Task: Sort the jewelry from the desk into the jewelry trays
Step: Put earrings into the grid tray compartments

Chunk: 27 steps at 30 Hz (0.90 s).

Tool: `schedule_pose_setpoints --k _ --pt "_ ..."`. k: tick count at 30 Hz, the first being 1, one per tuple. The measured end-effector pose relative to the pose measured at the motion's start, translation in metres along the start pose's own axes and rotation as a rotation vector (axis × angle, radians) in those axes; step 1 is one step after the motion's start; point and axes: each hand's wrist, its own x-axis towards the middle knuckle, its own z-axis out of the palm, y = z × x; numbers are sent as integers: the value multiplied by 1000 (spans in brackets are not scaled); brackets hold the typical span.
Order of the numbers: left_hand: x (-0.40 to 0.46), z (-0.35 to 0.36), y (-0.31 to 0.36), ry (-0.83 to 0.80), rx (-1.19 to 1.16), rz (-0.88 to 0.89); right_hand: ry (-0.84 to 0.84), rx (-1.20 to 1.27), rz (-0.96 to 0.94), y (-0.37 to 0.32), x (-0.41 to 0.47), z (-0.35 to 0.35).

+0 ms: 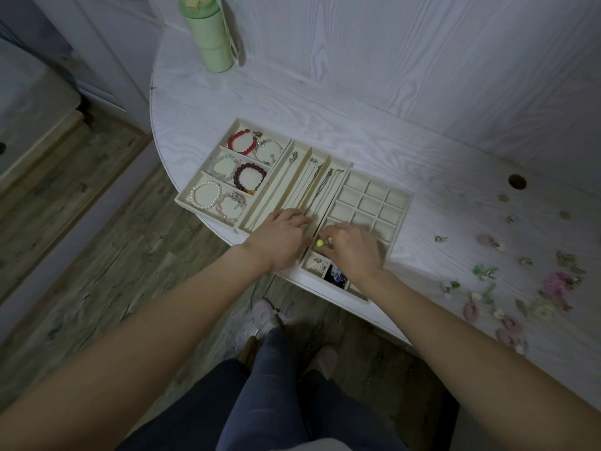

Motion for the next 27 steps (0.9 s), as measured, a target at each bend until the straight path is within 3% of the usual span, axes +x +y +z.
schedule_pose_setpoints --k 8,20,23,27 --pt "2 -1 0 8 -14 -5 54 45 71 -2 -4 5" --pt "0 1 3 34 -6 1 -26 115 161 -2 -9 -1" --pt "1 5 3 38 -10 17 -15 407 306 0 -13 -12" --pt "8 8 6 98 -168 -5 -85 1047 577 11 -16 -33"
